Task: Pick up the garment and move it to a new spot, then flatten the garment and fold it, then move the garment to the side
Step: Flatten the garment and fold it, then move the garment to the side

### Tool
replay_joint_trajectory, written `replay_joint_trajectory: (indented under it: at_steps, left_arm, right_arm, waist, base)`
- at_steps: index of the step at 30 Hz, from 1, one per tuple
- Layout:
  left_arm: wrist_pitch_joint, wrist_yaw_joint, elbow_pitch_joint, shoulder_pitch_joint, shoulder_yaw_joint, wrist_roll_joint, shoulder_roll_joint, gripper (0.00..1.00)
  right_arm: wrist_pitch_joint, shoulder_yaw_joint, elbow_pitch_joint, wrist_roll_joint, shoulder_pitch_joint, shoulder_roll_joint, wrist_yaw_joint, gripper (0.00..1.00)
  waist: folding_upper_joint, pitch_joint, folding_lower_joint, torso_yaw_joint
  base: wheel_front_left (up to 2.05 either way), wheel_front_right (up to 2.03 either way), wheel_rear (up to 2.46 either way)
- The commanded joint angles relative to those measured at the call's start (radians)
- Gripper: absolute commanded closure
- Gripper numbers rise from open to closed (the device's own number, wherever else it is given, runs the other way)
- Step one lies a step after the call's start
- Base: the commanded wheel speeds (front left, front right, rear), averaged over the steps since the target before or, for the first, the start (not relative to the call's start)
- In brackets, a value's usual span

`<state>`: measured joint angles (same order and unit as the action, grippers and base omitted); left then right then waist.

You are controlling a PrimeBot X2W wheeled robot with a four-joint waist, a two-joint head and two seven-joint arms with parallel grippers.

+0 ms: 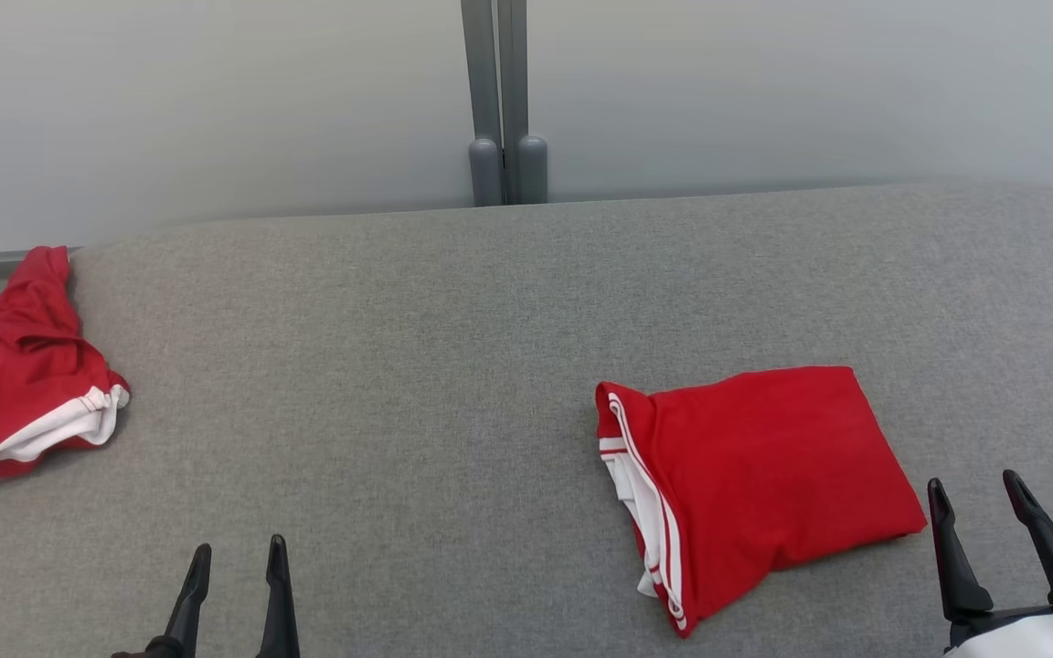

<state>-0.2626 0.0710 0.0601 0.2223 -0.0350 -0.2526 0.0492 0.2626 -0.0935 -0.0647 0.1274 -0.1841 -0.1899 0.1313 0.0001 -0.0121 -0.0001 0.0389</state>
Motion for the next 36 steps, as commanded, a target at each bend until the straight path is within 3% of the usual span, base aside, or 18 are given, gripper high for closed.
replay_joint_trajectory:
  at_steps: [1,10,26,29,31,36]
  left_arm:
    - [-0.003,0.008,0.001,0.015,0.008,0.005,0.002,0.0]
    - [-0.003,0.042,0.015,0.014,0.012,0.014,0.003,0.0]
    - [-0.003,0.051,0.015,-0.01,-0.005,0.013,0.003,0.0]
    - [-0.003,0.052,0.009,-0.021,-0.011,0.008,0.003,0.0]
    - [-0.003,0.053,0.007,-0.031,-0.018,0.003,0.003,0.0]
    - [-0.003,0.054,0.017,-0.049,-0.036,0.004,0.003,0.0]
  right_arm:
    - [0.003,-0.011,0.009,-0.005,-0.009,0.008,-0.001,0.0]
    - [0.003,-0.005,0.021,0.0,0.012,0.016,-0.001,0.0]
    - [0.003,-0.012,0.023,0.031,0.059,0.014,-0.001,0.0]
    - [0.003,-0.006,-0.045,0.06,0.107,-0.022,-0.001,0.0]
    - [-0.004,0.026,-0.158,0.087,0.152,-0.056,-0.001,0.0]
    - [-0.192,0.164,-0.376,0.166,0.323,-0.144,-0.001,0.0]
  waist:
    - [-0.0001,0.001,0.0001,-0.003]
    - [-0.0001,0.006,0.0001,-0.014]
    - [-0.0001,0.026,0.0001,0.009]
    - [-0.0001,0.044,0.0001,0.013]
    - [-0.0001,0.057,0.0001,0.018]
    - [-0.0001,0.092,0.0001,0.037]
  base:
    - [0.0,0.0,0.0]
    - [0.0,0.0,0.0]
    - [0.0,0.0,0.0]
    - [0.0,0.0,0.0]
    - [0.0,0.0,0.0]
    - [0.0,0.0,0.0]
